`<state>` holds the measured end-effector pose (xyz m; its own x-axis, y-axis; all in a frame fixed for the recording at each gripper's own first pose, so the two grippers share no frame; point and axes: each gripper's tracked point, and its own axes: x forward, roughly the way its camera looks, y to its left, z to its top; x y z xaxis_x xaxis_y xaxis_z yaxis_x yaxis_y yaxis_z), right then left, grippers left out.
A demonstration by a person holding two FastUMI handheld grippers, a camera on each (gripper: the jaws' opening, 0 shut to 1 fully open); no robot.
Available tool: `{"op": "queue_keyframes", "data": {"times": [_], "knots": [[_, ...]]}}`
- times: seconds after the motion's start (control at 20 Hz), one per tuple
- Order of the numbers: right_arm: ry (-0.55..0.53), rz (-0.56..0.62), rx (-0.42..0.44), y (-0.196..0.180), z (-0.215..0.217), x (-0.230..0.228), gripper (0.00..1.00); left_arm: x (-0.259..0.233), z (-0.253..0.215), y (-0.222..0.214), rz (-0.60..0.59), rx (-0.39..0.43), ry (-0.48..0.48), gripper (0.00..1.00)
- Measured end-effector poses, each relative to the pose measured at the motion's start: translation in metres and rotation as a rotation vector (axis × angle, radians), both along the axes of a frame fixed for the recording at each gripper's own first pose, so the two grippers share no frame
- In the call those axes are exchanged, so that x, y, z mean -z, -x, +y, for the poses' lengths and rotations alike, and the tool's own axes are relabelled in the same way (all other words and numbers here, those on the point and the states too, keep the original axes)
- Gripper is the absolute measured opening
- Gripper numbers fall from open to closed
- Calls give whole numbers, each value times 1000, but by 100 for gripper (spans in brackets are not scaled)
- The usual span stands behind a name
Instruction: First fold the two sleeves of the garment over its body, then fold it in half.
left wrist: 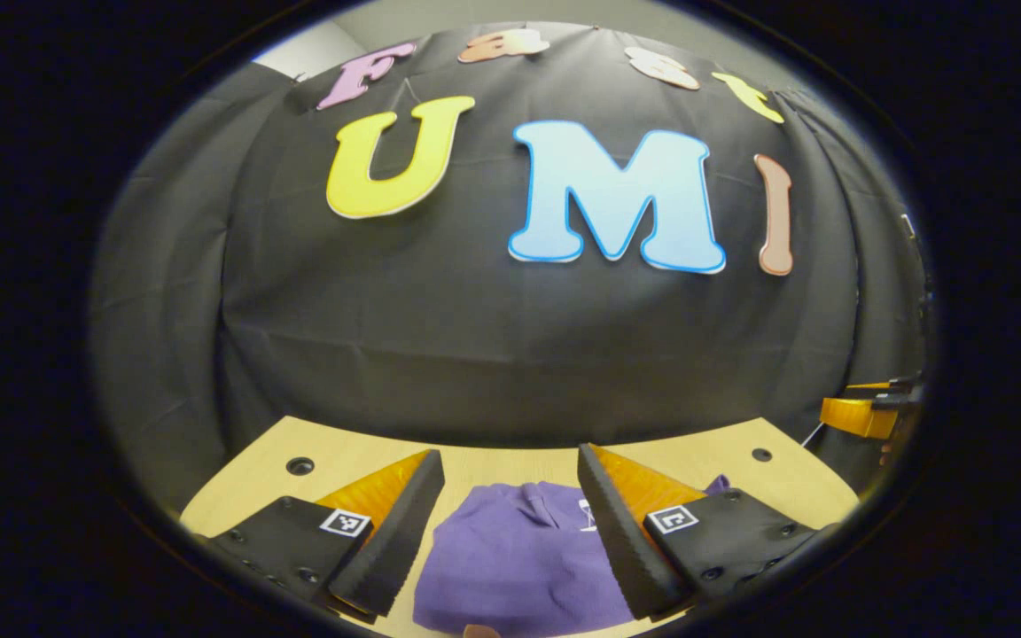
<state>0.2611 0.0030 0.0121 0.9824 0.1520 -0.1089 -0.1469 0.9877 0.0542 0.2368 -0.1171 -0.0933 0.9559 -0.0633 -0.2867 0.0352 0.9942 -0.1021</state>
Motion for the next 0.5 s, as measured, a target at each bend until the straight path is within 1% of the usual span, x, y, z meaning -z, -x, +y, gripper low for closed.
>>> {"op": "queue_keyframes", "data": {"times": [0.1,0.25,0.4,0.5], "knots": [[30,-74,-1,22,-3,-23,83,-27,-4,19,-53,-4,-11,96],[63,-166,-11,57,0,-42,83,-63,-13,53,-118,-7,-11,96],[90,-240,-27,93,2,-61,83,-91,-17,87,-175,-16,-9,96],[85,-265,-40,112,5,-69,82,-103,-19,107,-199,-23,-21,96]]}}
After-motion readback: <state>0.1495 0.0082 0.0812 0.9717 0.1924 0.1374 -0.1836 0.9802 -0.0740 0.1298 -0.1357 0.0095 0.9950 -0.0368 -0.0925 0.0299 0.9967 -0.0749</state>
